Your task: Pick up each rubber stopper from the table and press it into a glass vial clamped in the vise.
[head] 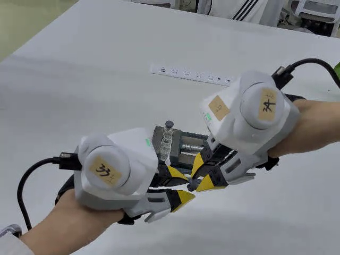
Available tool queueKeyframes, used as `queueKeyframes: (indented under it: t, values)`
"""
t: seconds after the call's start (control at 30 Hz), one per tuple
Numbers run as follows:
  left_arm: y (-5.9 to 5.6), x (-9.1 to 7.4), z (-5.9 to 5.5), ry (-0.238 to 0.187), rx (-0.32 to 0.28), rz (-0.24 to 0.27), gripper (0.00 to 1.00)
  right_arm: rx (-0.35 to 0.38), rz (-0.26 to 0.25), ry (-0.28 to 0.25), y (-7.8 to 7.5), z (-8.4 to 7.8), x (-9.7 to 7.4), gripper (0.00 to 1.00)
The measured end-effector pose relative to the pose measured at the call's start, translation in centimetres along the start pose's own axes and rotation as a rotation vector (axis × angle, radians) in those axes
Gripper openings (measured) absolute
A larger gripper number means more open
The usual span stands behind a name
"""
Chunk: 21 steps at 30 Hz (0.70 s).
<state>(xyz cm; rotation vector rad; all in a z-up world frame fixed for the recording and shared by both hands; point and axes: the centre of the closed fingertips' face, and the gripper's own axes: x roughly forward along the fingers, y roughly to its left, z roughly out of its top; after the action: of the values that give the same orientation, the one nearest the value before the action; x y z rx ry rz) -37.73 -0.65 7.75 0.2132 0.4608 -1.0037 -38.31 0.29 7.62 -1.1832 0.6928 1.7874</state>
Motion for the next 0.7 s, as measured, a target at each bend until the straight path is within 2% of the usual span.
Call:
queueKeyframes:
  t: [0.37,0.6,0.7]
  values:
    - [-0.26,0.12,0.02,0.002,-0.005,-0.026,0.05,-0.014,0.030,0.017,0.45,0.00,0.04,0.05]
    - [-0.21,0.27,-0.26,0.005,-0.043,-0.030,0.04,-0.013,0.035,0.021,0.54,0.01,0.17,0.06]
    - [-0.25,0.21,-0.26,-0.007,-0.062,-0.030,0.04,-0.006,0.031,0.021,0.56,0.05,0.16,0.06]
